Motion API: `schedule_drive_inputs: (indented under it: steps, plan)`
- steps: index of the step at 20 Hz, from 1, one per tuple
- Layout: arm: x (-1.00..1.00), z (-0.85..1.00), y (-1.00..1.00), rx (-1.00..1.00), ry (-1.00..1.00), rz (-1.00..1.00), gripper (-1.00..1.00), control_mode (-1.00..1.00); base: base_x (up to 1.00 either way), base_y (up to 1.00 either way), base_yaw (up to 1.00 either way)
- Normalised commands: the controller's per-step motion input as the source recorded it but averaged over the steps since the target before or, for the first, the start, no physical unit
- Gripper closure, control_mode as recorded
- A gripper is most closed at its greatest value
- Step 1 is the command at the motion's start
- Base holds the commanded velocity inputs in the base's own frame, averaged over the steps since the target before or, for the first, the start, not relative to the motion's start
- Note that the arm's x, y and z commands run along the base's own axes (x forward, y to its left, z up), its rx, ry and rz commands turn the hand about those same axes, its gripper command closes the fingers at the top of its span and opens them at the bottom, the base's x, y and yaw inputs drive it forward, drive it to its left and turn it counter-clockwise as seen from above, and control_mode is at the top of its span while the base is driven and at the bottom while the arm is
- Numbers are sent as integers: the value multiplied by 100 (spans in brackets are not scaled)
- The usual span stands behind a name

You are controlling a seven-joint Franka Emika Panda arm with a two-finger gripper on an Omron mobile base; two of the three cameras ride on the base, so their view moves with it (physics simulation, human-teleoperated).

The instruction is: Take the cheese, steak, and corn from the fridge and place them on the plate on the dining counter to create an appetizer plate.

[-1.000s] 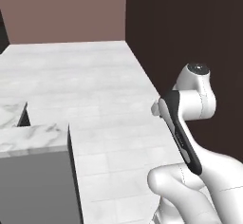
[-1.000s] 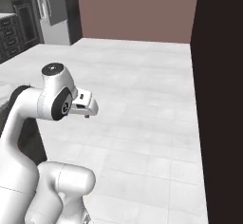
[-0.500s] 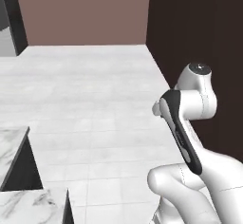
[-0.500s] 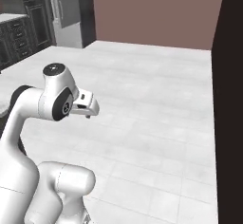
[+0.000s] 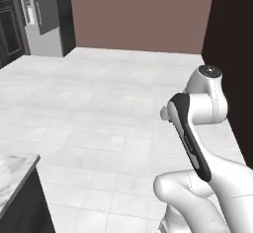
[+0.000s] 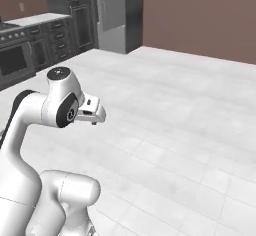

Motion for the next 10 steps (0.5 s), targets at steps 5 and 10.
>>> schedule_drive_inputs:
  steps: [5,10]
  plan:
    - [0,0,0,0,0,0,-100,100,100,-18,41]
    - [0,0,0,0,0,0,-100,100,100,-14,31]
